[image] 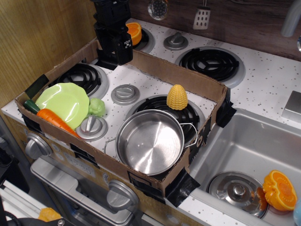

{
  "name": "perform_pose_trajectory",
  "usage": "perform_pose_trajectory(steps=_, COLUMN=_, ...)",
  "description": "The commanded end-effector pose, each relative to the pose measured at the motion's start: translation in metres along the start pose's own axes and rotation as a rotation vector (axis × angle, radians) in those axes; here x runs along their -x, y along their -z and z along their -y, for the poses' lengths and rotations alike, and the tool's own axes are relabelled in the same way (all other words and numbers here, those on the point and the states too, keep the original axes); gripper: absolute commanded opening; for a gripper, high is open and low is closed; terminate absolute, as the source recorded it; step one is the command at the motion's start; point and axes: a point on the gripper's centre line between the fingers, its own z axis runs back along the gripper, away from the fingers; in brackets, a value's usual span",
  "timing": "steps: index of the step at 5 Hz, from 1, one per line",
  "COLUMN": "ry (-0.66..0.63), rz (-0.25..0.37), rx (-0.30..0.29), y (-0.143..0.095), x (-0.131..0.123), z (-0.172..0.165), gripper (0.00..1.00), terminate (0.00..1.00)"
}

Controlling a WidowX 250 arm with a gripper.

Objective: Take carrot off plate

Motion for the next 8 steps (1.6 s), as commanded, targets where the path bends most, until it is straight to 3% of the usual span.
perform_pose_trajectory(steps=1, ry=0.0, rz=0.0, rx=0.0, y=0.0, x=0.0, z=0.0, gripper=1.0, terminate=0.0)
perform_pose_trajectory(steps=2, ry=-0.071, rz=-0.045, rx=-0.036, y=-0.008, x=-0.003, z=0.008, gripper=1.0, terminate=0.0)
perform_pose_trajectory(steps=3, ry=-0.234, rz=-0.053, rx=-0.068, y=-0.015, x=-0.005, z=0.012, gripper=1.0, terminate=0.0)
perform_pose_trajectory(steps=4, ry=-0.386, rz=0.016, rx=-0.098, y=-0.033, x=-0.003, z=0.017, gripper=1.0, terminate=0.0)
perform_pose_trajectory(steps=5, ry=-0.632, rz=0.113, rx=-0.096, y=-0.042, x=0.009, z=0.019, gripper=1.0, terminate=0.0)
perform_pose_trajectory(steps=6, ry=-0.898, rz=0.098, rx=-0.027, y=-0.047, x=0.023, z=0.018, gripper=1.0, terminate=0.0)
perform_pose_trajectory(steps=7, ry=-1.155, rz=-0.005, rx=-0.065, y=-0.05, x=0.032, z=0.015, gripper=1.0, terminate=0.0)
perform_pose_trajectory(steps=8, ry=-1.402, rz=0.032, rx=-0.083, y=-0.045, x=0.049, z=0.017, gripper=1.0, terminate=0.0)
